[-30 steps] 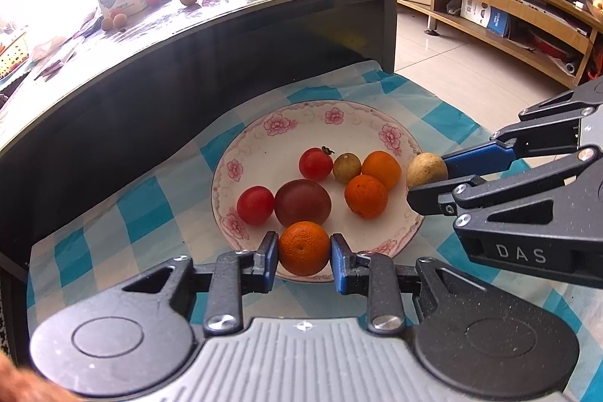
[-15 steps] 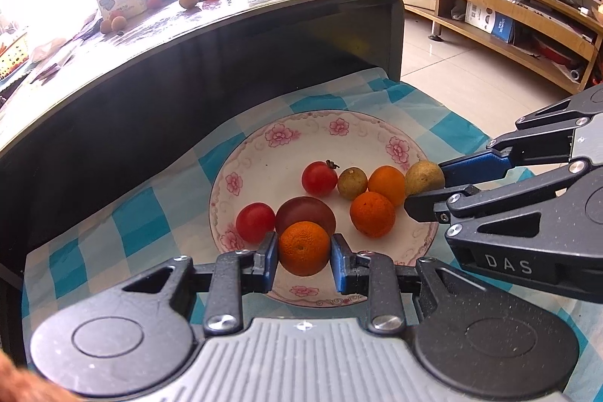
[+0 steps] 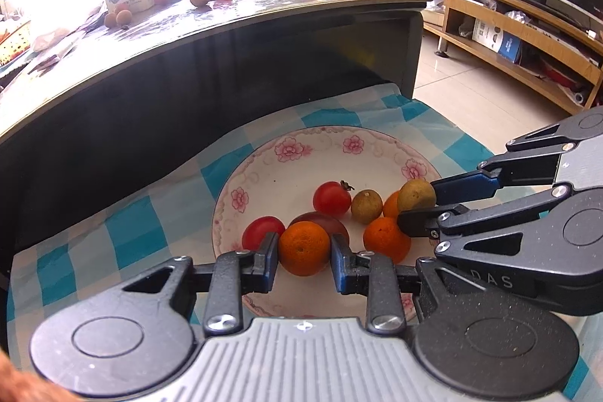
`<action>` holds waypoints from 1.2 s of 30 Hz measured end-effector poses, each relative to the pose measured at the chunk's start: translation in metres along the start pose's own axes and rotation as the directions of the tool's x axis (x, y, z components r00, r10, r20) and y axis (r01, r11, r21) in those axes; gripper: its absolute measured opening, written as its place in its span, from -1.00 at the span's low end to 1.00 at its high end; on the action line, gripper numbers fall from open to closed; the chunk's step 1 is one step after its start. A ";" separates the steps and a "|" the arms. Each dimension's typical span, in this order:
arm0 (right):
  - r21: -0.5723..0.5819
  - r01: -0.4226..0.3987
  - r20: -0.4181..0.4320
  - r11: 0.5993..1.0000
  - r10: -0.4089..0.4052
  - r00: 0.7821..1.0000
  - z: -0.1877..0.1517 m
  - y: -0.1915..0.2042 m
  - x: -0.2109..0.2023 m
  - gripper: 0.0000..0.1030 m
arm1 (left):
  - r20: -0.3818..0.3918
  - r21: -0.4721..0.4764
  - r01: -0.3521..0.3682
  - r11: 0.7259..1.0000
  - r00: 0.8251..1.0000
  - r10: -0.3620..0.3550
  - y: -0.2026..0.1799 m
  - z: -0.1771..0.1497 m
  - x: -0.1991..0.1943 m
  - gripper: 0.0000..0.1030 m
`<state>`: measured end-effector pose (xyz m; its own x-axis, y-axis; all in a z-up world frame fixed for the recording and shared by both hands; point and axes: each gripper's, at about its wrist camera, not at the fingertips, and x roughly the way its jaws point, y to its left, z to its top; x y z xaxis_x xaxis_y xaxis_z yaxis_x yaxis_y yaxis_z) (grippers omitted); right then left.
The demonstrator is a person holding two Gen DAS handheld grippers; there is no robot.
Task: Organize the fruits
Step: 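Carry both fruits over the white plate and lower them toward it, then open the right gripper to drop the brown fruit into the plate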
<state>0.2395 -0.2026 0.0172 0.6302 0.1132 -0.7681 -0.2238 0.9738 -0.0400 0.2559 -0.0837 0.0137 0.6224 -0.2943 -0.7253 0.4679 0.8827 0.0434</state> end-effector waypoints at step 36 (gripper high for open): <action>0.022 -0.009 0.031 1.000 0.009 0.999 0.016 -0.009 0.019 -0.56 | 0.035 -0.037 0.022 0.999 0.999 -0.021 0.005 0.005 0.007 -0.25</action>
<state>0.2653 -0.2061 0.0126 0.6511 0.1277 -0.7482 -0.2132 0.9768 -0.0188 0.2652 -0.0830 0.0122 0.6341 -0.3253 -0.7015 0.4578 0.8890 0.0015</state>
